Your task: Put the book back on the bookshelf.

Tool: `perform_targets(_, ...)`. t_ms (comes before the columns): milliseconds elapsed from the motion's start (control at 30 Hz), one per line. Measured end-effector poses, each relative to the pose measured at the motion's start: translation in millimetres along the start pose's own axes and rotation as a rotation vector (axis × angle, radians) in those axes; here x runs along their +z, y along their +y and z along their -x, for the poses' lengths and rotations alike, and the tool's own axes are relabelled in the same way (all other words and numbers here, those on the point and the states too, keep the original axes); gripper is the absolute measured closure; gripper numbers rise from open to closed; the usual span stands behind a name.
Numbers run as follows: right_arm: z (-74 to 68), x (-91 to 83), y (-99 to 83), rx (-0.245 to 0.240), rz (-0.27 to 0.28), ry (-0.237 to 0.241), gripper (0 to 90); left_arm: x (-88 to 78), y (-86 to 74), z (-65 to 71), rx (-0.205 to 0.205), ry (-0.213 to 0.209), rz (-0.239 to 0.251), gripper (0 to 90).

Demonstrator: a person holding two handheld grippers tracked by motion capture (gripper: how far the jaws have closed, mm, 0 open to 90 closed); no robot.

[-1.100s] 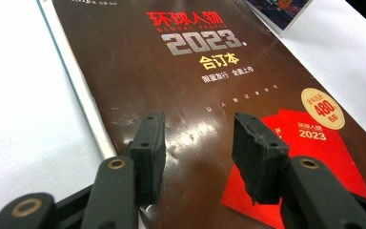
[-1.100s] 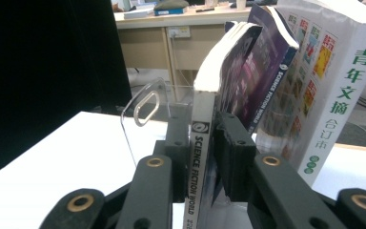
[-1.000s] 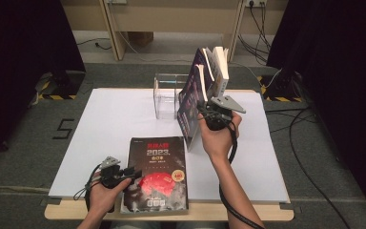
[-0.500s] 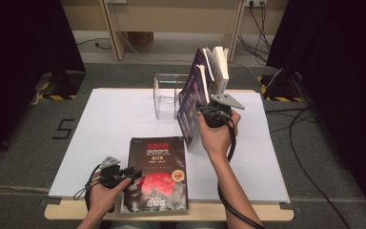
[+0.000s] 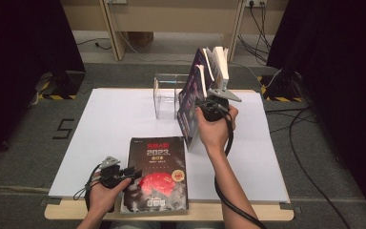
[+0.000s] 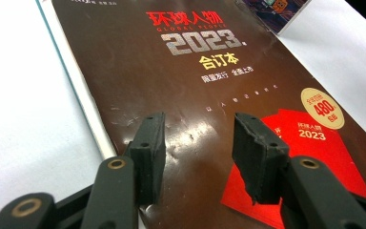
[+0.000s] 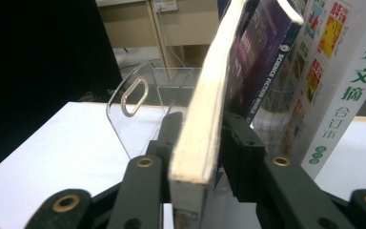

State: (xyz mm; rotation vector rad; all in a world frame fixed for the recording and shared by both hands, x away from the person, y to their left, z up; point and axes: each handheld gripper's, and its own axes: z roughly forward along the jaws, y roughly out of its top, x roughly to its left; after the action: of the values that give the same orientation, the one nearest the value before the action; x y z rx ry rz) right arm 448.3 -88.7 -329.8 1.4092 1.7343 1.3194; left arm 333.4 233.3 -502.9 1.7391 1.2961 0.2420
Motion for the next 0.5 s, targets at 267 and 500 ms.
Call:
perform_targets(267,0.4,0.1,2.7,0.025,-0.026,-0.042,82.7,0.0,0.1,0.0,0.001,0.000,-0.001,54.3)
perform_targets(500,1.0,-0.3,1.1,0.043,-0.008,-0.035,83.1,0.0,0.0,0.0,0.001,0.000,0.000,54.3)
